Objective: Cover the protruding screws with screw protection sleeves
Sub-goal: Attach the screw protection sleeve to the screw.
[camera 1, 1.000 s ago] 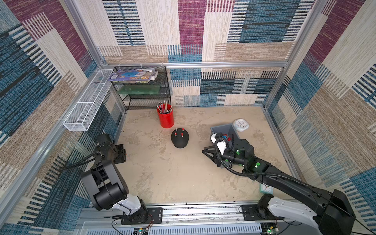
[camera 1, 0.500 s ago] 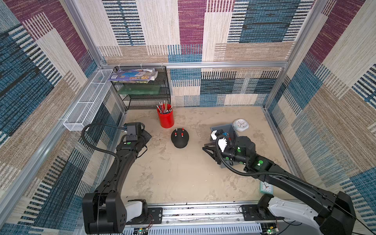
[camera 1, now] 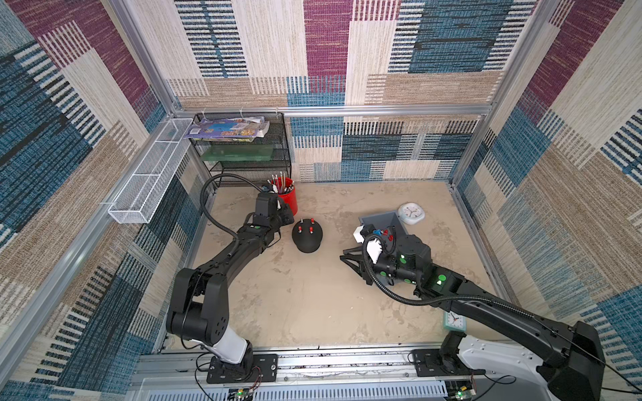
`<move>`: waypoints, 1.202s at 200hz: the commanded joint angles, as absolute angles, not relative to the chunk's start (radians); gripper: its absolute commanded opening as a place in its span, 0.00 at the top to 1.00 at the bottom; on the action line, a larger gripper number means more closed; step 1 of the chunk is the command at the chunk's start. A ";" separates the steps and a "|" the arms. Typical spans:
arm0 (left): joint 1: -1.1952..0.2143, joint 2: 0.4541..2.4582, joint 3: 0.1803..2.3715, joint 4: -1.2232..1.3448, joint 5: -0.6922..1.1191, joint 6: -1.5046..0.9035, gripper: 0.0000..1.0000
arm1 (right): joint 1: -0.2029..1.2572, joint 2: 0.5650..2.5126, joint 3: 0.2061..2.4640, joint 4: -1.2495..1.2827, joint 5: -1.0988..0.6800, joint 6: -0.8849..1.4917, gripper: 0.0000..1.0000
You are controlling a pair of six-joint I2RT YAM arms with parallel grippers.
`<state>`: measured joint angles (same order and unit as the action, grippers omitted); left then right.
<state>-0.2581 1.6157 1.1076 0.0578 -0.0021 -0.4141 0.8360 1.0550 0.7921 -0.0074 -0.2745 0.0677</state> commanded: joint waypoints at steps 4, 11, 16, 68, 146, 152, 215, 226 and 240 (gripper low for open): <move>-0.276 1.664 1.129 0.137 0.045 -0.371 0.90 | 0.844 1.060 0.804 -0.010 -0.241 0.066 0.76; -0.283 1.672 1.127 0.152 0.050 -0.378 0.90 | 0.845 1.061 0.804 -0.013 -0.239 0.064 0.76; -0.286 1.677 1.127 0.159 0.052 -0.382 0.90 | 0.846 1.061 0.807 -0.015 -0.239 0.065 0.76; -0.307 1.709 1.132 0.193 0.073 -0.391 0.89 | 0.852 1.065 0.811 -0.020 -0.230 0.062 0.76; -0.313 1.656 1.055 0.216 0.045 -0.389 0.89 | 0.857 1.072 0.816 -0.024 -0.225 0.060 0.76; -0.312 1.648 1.049 0.213 0.043 -0.390 0.89 | 0.857 1.072 0.817 -0.023 -0.224 0.060 0.76; -0.313 1.609 1.004 0.210 0.049 -0.377 0.89 | 0.864 1.093 0.821 -0.017 -0.229 0.059 0.76; -0.312 1.611 1.003 0.212 0.049 -0.378 0.89 | 0.865 1.092 0.821 -0.017 -0.227 0.058 0.76; -0.312 1.616 1.006 0.209 0.048 -0.382 0.89 | 0.865 1.091 0.820 -0.019 -0.221 0.056 0.76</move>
